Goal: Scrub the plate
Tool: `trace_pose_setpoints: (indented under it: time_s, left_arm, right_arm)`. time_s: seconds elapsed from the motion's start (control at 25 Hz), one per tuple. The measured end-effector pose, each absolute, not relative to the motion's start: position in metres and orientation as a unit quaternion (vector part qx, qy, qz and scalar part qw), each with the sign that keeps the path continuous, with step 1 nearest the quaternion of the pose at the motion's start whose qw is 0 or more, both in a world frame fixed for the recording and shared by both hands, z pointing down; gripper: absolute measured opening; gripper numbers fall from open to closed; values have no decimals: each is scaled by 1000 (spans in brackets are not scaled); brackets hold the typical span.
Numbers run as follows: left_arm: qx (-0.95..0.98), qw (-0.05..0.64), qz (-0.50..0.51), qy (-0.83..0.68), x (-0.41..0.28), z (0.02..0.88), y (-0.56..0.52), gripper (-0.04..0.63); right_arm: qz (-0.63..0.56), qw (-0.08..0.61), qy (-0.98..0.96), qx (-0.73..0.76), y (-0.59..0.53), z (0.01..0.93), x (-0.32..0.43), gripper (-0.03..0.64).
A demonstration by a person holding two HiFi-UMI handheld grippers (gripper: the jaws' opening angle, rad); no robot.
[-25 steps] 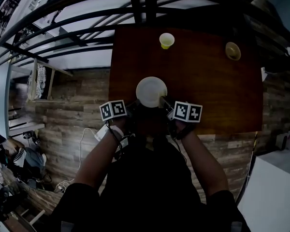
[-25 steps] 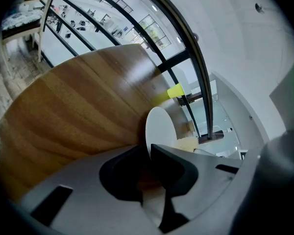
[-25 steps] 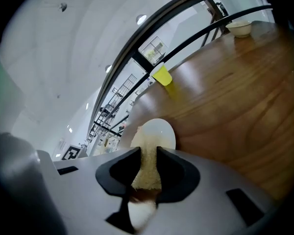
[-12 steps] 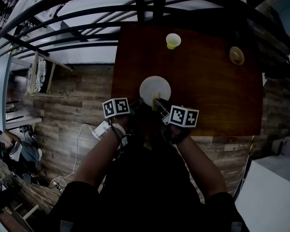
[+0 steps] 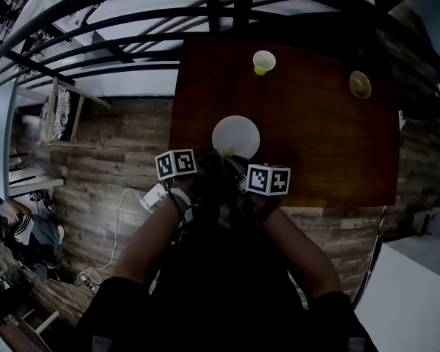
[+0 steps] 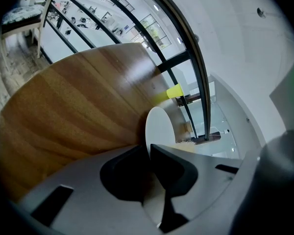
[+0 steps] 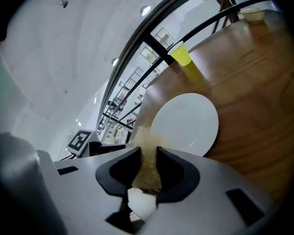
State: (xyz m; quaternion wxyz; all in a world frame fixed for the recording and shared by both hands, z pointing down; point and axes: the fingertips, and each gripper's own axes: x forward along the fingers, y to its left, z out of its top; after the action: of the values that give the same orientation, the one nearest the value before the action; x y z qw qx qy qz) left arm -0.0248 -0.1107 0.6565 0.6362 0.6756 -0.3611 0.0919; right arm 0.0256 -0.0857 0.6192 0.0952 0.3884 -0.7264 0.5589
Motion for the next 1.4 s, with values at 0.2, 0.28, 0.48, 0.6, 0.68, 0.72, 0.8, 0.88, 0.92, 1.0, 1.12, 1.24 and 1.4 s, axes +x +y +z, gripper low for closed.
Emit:
trace_pose_setpoints:
  time_s: [0.2, 0.28, 0.48, 0.6, 0.68, 0.72, 0.8, 0.88, 0.92, 1.0, 1.12, 1.24, 1.4]
  left_arm:
    - [674, 637, 91, -363, -24, 655, -110, 58]
    - [676, 635, 94, -362, -22, 655, -110, 58]
    - [677, 634, 98, -361, -19, 654, -108, 58]
    - [676, 633, 97, -365, -17, 653, -107, 58]
    - [675, 632, 97, -368, -16, 652, -107, 58]
    - [675, 631, 98, -370, -16, 652, -107, 58]
    - [677, 625, 105, -373, -17, 651, -105, 58]
    - [681, 620, 108, -373, -15, 649, -103, 58]
    - [683, 620, 107, -372, -14, 648, -102, 58]
    - [683, 622, 99, -371, -14, 645, -101, 58]
    - [683, 621, 89, -375, -24, 639, -99, 58]
    - [698, 599, 90, -381, -42, 625, -101, 58]
    - [731, 539, 112, -403, -74, 602, -104, 58]
  right_arm:
    - [560, 84, -717, 408, -84, 619, 55, 110]
    - [560, 76, -712, 417, -84, 618, 68, 110]
    - [556, 63, -704, 437, -87, 615, 99, 110]
    - [554, 59, -700, 447, -89, 613, 117, 110]
    - [552, 57, -697, 454, -91, 612, 126, 110]
    - [552, 54, -695, 457, -91, 612, 129, 110]
    - [552, 45, -692, 462, -92, 609, 134, 110]
    - [552, 35, -690, 467, -92, 607, 139, 109]
    - [553, 31, -688, 469, -92, 606, 143, 110]
    - [554, 22, -683, 476, -91, 605, 151, 109]
    - [554, 5, -678, 483, -86, 598, 158, 110]
    - [548, -7, -677, 491, -79, 585, 163, 110]
    - [519, -3, -692, 502, -72, 563, 166, 109]
